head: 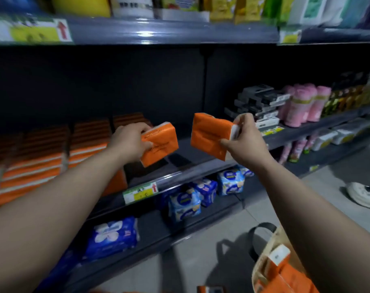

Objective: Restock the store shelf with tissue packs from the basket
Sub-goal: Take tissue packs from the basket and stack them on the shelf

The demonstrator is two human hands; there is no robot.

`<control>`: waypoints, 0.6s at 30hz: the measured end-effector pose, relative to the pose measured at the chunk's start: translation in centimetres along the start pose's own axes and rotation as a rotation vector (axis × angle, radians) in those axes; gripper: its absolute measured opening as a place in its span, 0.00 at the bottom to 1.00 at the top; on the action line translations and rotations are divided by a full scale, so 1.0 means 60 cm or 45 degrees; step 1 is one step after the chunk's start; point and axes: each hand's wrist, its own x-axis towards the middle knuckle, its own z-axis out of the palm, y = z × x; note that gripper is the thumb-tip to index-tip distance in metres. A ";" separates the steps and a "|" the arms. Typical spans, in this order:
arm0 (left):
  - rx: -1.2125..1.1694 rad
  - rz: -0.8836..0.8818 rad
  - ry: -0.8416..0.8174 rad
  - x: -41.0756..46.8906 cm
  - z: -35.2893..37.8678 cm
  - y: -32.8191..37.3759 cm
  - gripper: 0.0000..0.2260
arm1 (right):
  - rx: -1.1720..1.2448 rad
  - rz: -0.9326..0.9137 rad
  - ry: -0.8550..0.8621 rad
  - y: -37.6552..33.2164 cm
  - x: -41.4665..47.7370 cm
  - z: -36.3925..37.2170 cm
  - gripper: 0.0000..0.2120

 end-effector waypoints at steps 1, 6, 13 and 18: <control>0.033 -0.013 -0.009 0.011 0.002 -0.009 0.16 | 0.016 0.015 -0.016 -0.002 0.006 0.010 0.20; 0.140 -0.077 -0.043 0.063 0.024 -0.057 0.15 | 0.066 0.089 -0.072 0.003 0.039 0.067 0.19; 0.252 -0.102 -0.114 0.107 0.050 -0.084 0.19 | 0.118 0.136 -0.120 0.019 0.071 0.129 0.19; 0.306 -0.102 -0.098 0.115 0.055 -0.085 0.15 | 0.193 0.152 -0.190 0.028 0.080 0.156 0.20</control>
